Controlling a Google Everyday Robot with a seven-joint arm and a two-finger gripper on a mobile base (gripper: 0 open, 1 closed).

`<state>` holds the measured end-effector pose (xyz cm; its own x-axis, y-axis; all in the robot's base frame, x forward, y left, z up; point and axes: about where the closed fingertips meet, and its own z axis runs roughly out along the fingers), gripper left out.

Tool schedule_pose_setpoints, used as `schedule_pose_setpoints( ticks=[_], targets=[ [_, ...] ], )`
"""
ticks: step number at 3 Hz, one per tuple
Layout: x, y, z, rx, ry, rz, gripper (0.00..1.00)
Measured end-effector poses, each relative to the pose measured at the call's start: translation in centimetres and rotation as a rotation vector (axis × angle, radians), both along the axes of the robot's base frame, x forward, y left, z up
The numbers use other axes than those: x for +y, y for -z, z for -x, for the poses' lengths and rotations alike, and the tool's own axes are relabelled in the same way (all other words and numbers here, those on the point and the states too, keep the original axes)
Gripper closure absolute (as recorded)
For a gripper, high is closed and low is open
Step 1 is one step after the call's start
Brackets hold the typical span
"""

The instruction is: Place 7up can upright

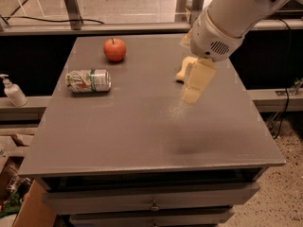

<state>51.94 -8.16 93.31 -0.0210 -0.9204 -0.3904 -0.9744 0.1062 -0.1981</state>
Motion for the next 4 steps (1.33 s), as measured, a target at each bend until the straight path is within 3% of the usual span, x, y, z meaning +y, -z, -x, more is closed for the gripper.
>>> schedule_pose_setpoints(
  ticks=[2, 4],
  targets=[
    [1.3, 0.3, -0.7, -0.004, -0.01, -0.031, 0.0],
    [8.4, 1.2, -4.0, 0.007, -0.048, -0.063, 0.0]
  ],
)
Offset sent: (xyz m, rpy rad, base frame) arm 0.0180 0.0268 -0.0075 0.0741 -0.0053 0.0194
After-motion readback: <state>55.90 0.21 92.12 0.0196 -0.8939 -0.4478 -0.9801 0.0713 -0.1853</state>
